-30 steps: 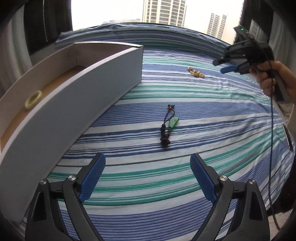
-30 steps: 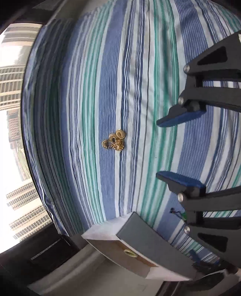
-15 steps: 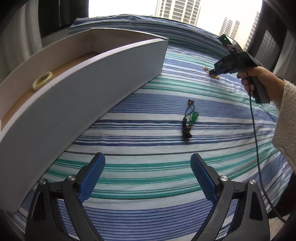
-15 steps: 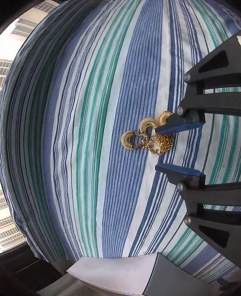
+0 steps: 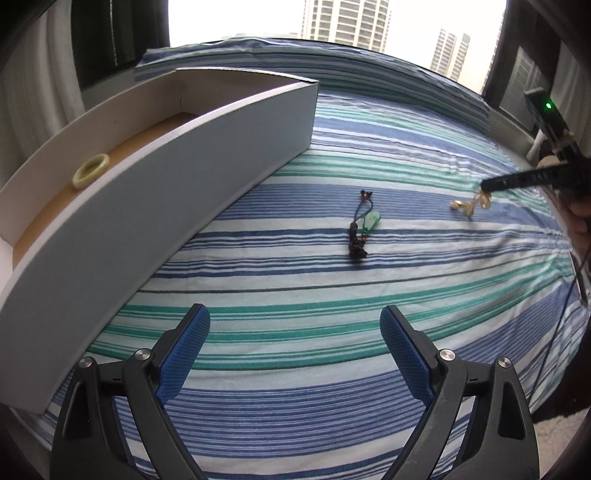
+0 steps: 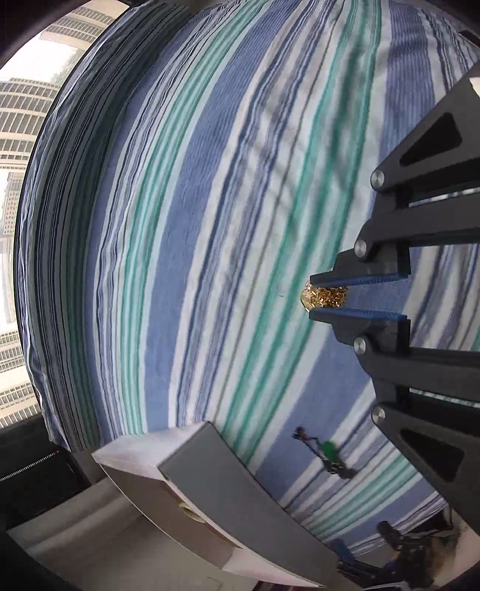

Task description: Organize jewelry

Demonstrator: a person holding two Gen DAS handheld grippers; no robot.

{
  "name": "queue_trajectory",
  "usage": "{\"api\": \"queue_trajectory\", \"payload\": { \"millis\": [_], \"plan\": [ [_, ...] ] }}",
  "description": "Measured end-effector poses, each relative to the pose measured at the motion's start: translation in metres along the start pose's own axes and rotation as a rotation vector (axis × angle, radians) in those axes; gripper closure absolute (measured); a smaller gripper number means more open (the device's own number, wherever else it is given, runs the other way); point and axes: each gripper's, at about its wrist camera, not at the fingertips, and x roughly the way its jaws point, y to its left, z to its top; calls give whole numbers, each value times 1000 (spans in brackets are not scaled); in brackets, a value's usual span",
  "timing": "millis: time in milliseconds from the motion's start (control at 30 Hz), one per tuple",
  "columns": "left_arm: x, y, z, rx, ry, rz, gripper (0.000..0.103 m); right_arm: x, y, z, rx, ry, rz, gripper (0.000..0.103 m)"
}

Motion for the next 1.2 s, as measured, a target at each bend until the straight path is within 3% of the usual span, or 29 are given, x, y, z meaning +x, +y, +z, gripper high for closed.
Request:
{"api": "queue_trajectory", "payload": {
  "millis": [100,133,167,200,333,500,867,1200],
  "plan": [
    [-2,-7,-6,17,18,-2,9,-10,15,-49,-22,1,-27,88],
    [-3,-10,-7,22,27,-3,8,-14,15,-64,-14,-7,-29,82],
    [-2,-13,-9,26,36,-3,7,-21,15,-81,7,-33,-38,58],
    [-3,-15,-10,32,44,-2,6,-30,13,-94,31,-72,-52,43],
    [0,-23,-14,36,73,-12,6,-39,16,-141,131,-151,-108,42],
    [8,-31,-14,24,97,-26,6,-29,27,-182,192,-165,-158,42],
    [43,-43,-22,54,164,56,6,-2,53,-182,130,-152,-187,42],
    [37,-42,-31,51,121,59,0,2,60,-186,134,-187,-223,39]
  ]
}}
